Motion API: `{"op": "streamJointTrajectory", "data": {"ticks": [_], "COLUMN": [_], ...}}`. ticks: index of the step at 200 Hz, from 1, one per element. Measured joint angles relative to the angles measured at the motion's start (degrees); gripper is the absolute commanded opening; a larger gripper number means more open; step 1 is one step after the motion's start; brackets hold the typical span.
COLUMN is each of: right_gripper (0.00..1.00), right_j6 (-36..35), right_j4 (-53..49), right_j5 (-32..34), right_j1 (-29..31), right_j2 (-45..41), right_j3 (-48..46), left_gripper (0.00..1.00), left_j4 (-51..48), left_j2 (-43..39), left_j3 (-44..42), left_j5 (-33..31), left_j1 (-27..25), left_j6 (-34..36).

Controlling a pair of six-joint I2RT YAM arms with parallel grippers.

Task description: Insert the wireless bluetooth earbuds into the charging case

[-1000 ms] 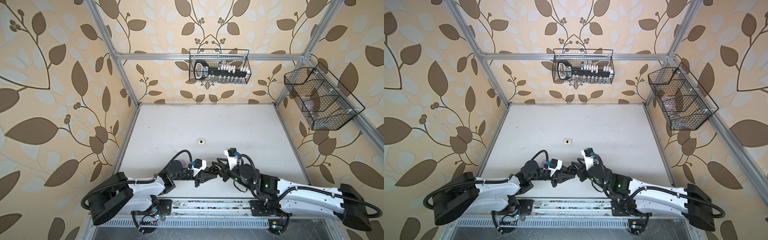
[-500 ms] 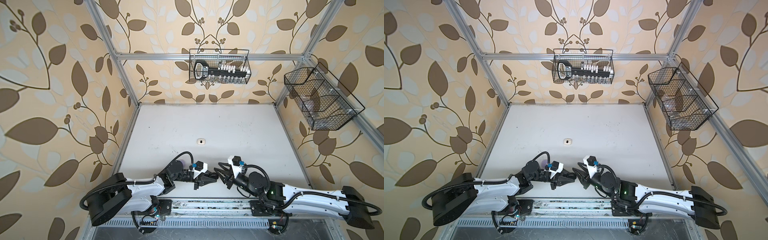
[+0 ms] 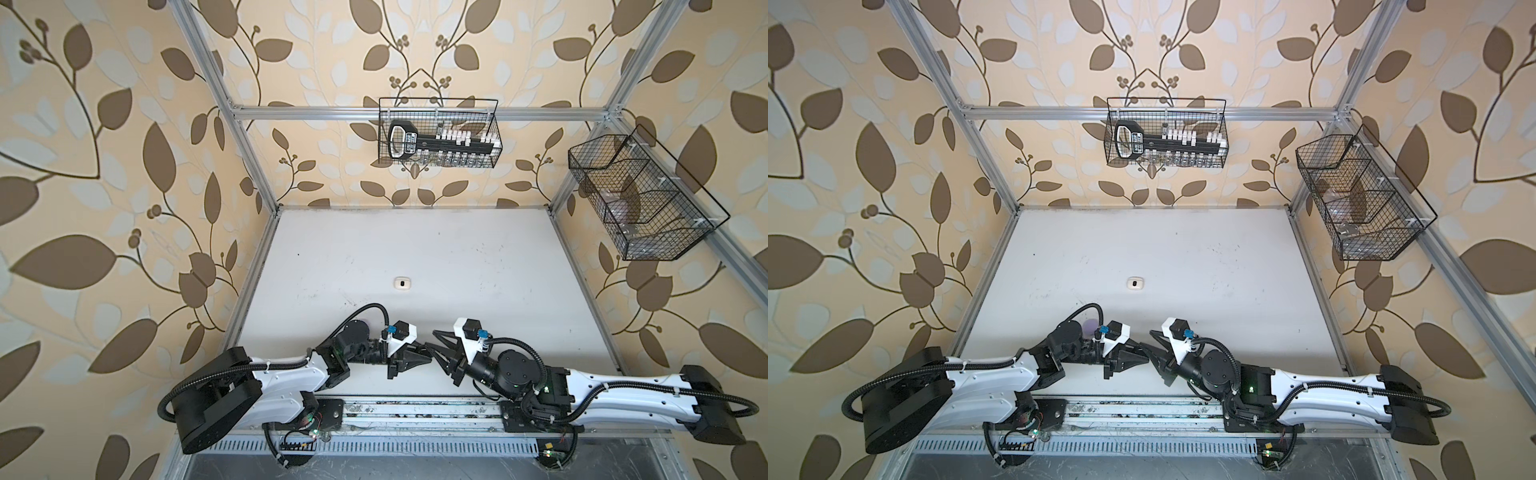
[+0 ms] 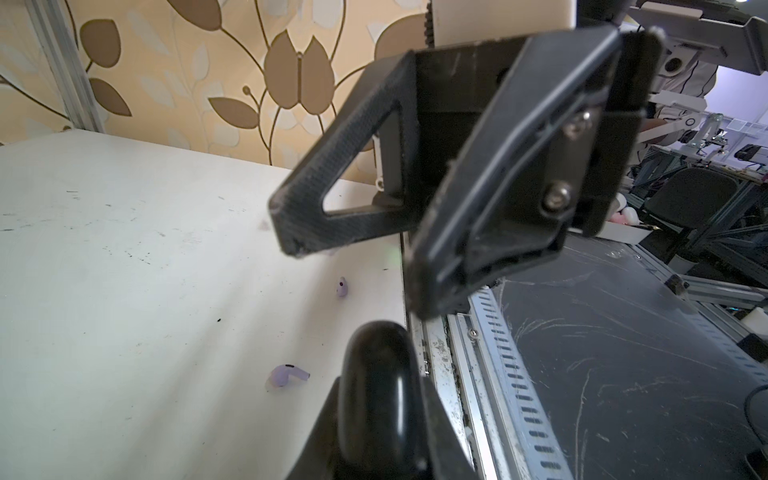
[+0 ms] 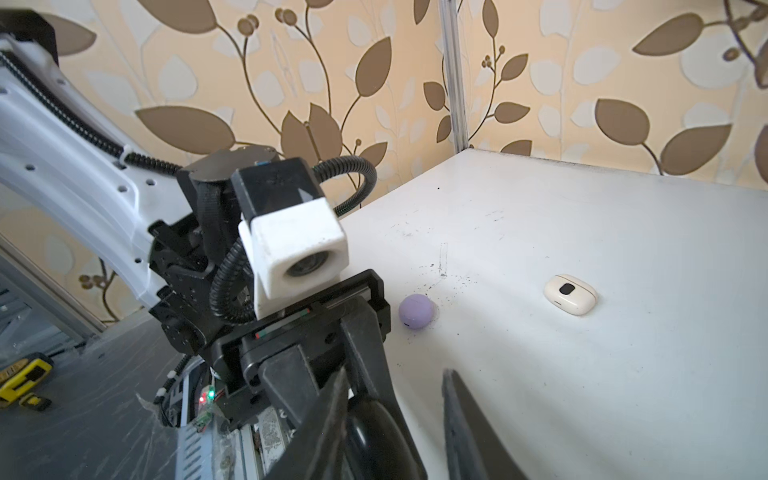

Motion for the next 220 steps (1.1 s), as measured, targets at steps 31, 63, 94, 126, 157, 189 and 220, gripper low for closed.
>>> {"op": "streamJointTrajectory", "data": {"ticks": [31, 63, 94, 126, 157, 189, 220], "right_gripper": [0.39, 0.4, 0.41, 0.41, 0.41, 0.41, 0.41], "right_j6": [4.3, 9.7, 14.4, 17.9, 19.5, 20.4, 21.0], "right_j4": [-4.5, -10.8, -16.6, -20.7, -23.2, -24.4, -25.0], "right_j5": [2.7, 7.0, 9.0, 9.4, 9.1, 9.1, 9.0], "right_j1": [0.0, -0.2, -2.0, -3.7, -4.8, -5.1, -5.7], "right_j2": [-3.5, -7.2, -8.5, -7.6, -5.4, -4.8, -4.4], "right_j3": [1.7, 2.6, 3.0, 3.4, 4.0, 4.9, 5.1], "left_gripper": [0.0, 0.0, 0.0, 0.0, 0.0, 0.0, 0.0], "left_j4": [0.1, -1.0, -3.5, -6.5, -10.3, -13.5, -14.6], "left_j2": [-2.1, -3.5, -4.7, -4.7, -2.5, 2.5, 10.3], "left_j3": [-0.6, -1.4, -1.4, -1.4, -0.7, 1.9, 6.8], "left_j5": [-5.1, -12.9, -19.7, -26.3, -29.8, -30.9, -31.0], "left_j1": [0.0, 0.0, 0.0, 0.0, 0.0, 0.0, 0.0], "left_j6": [-0.6, -4.5, -11.8, -23.0, -31.9, -39.2, -44.6]}}
